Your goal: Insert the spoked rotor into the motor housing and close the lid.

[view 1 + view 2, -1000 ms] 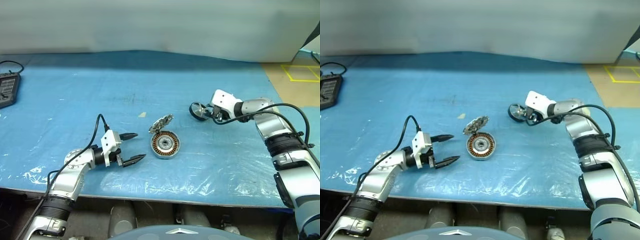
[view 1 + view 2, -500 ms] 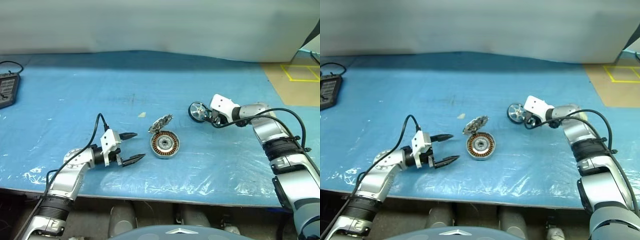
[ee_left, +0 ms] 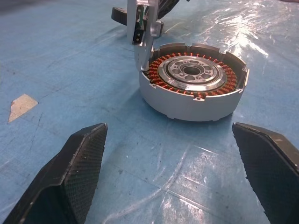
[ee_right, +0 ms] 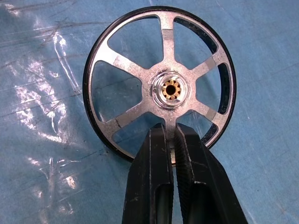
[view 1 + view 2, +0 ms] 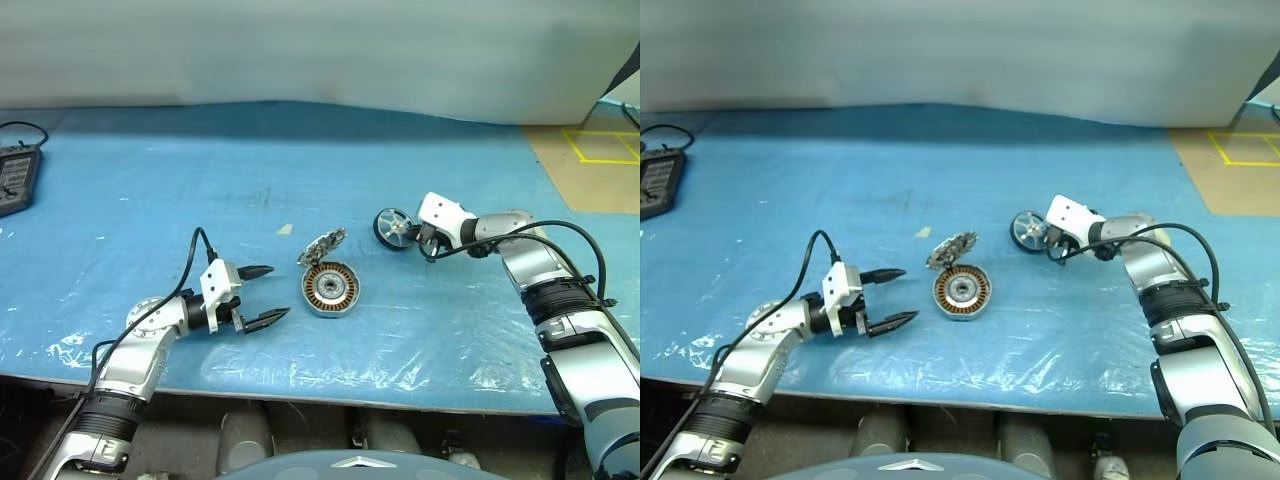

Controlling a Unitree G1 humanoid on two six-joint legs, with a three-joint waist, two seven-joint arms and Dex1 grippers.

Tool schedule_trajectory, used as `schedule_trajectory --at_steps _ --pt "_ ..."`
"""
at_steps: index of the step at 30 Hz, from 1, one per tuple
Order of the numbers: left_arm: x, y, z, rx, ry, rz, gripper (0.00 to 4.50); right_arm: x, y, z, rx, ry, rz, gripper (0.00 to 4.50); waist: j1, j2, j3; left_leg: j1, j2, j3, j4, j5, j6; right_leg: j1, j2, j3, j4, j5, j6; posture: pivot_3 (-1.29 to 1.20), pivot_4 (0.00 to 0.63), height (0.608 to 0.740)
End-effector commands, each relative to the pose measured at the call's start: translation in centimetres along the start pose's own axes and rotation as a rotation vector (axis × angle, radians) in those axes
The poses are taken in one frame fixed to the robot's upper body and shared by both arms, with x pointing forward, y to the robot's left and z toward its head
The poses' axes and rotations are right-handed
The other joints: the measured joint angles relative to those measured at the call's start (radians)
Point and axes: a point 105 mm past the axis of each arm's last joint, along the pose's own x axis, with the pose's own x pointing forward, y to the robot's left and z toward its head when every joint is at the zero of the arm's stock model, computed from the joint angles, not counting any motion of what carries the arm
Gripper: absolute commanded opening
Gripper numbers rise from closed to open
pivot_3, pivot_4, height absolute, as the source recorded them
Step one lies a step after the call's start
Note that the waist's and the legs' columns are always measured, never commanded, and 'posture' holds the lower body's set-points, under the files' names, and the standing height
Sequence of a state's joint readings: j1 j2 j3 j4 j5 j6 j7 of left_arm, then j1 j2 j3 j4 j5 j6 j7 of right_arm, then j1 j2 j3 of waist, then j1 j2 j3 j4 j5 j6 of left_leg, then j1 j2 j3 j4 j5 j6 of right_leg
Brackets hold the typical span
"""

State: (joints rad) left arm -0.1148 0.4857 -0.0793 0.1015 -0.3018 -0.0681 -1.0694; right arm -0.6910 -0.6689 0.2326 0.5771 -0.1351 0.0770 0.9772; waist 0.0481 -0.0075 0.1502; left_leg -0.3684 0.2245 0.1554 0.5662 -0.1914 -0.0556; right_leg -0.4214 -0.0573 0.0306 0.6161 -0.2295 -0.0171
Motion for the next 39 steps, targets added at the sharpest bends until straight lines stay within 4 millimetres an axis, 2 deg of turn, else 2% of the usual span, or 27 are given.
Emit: schedule_trajectory --at_steps 1,5,8,11,15,18,20,39 --pt "0.0 0.1 0.6 0.033 -0.012 -0.011 4.5 -0.7 -0.7 -0.3 0.052 -0.036 -0.049 0.1 0.0 0.0 0.0 0.0 0.0 0.0 0.0 0.0 0.0 0.0 0.0 0.0 0.0 0.0 0.0 0.0 0.15 0.74" --pt "-0.1 0.0 0.5 0.029 -0.015 -0.027 4.5 -2.5 0.3 1.4 0.077 -0.179 0.033 0.1 0.005 0.0 0.0 -0.001 0.0 0.0 -0.001 0.0 0.0 0.0 0.0 0.0 -0.001 0.0 0.0 0.0 0.15 0.74" --pt "0.0 -0.1 0.5 0.028 -0.015 -0.036 4.5 -3.4 1.6 1.8 0.062 -0.2 0.094 0.1 0.006 0.001 0.001 -0.001 0.0 0.0 -0.002 0.0 0.0 -0.001 0.0 0.0 -0.002 0.0 0.0 0.0 0.15 0.74" --pt "0.1 -0.1 0.5 0.029 -0.016 -0.044 4.5 -4.4 3.4 3.2 0.038 -0.25 0.186 0.1 0.008 0.001 0.002 -0.001 0.0 0.0 -0.002 -0.001 0.001 -0.001 0.0 0.0 -0.003 0.0 0.0 0.0 0.15 0.74" --pt "0.3 -0.1 0.6 0.029 -0.019 -0.05 4.5 -5.0 4.9 5.1 -0.005 -0.305 0.247 0.1 0.004 0.001 0.002 0.0 0.001 0.0 -0.002 -0.002 0.004 -0.001 0.001 0.0 -0.002 0.0 0.0 0.0 0.15 0.74" --pt "0.6 -0.2 0.9 0.031 -0.025 -0.056 4.5 -5.0 6.7 6.5 -0.048 -0.335 0.33 0.1 0.005 0.001 0.002 0.0 0.0 0.0 -0.002 -0.002 0.004 -0.001 0.0 0.0 -0.002 0.0 0.0 0.0 0.15 0.74" --pt "0.7 -0.4 1.0 0.031 -0.029 -0.057 4.5 -4.7 7.3 6.9 -0.061 -0.341 0.348 0.1 0.006 0.001 0.002 -0.001 0.001 0.0 -0.002 -0.002 0.004 -0.001 0.0 0.0 -0.003 0.0 0.0 0.0 0.15 0.74" --pt "0.6 -0.5 0.7 0.023 -0.029 -0.037 4.5 -2.6 10.2 9.3 -0.137 -0.387 0.462 0.1 0.004 0.0 0.002 -0.001 0.0 0.0 -0.003 0.0 0.0 -0.001 0.0 0.001 -0.004 0.0 0.0 0.0 0.15 0.74"
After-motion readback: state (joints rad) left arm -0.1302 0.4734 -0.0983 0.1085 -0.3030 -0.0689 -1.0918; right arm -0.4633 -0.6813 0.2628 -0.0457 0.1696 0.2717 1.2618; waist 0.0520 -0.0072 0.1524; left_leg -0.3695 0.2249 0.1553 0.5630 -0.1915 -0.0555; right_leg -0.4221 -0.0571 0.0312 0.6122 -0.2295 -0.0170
